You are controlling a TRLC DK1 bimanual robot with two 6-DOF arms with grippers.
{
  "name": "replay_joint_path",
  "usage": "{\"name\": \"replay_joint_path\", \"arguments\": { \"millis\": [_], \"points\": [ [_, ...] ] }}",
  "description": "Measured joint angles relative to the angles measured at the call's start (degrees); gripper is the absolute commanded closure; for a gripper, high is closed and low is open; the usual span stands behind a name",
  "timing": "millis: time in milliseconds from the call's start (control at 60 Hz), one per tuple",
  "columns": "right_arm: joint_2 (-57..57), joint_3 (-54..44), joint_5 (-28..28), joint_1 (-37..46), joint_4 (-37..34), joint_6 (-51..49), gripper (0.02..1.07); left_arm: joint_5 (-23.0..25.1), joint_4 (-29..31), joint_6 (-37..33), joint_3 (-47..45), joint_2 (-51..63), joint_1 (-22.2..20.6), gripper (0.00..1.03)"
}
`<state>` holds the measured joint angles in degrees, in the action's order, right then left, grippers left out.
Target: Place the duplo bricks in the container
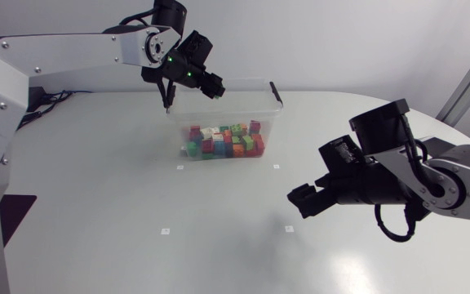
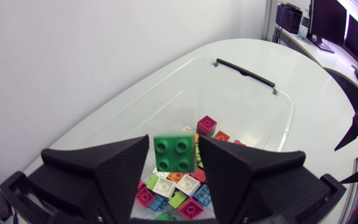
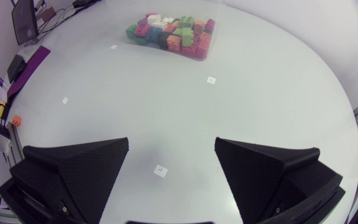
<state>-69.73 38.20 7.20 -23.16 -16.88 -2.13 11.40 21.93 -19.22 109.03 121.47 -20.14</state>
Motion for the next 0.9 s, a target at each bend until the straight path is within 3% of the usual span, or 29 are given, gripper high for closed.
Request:
{"name": "replay_joint_path", "arguments": {
  "millis": [350,433,717,900],
  "points": [
    [2.6,-0.1,-1.2,0.5,0.3,-0.9,0.07,-5.4,0.0,0.0,-1.4,-1.3,-0.2,0.05],
    [4.2,-0.5,-1.5,1.8,0.8,-0.9,0.07,-5.7,-0.3,0.2,-4.8,-5.0,0.3,0.05],
    [9.3,-2.6,-5.0,7.0,4.6,-1.9,0.07,-8.8,-10.2,0.1,-20.3,-23.6,5.5,0.05],
    [11.8,-5.6,-7.9,9.2,8.5,-3.3,0.07,-8.9,-11.6,-0.1,-30.2,-33.3,9.3,0.05]
  ]
}}
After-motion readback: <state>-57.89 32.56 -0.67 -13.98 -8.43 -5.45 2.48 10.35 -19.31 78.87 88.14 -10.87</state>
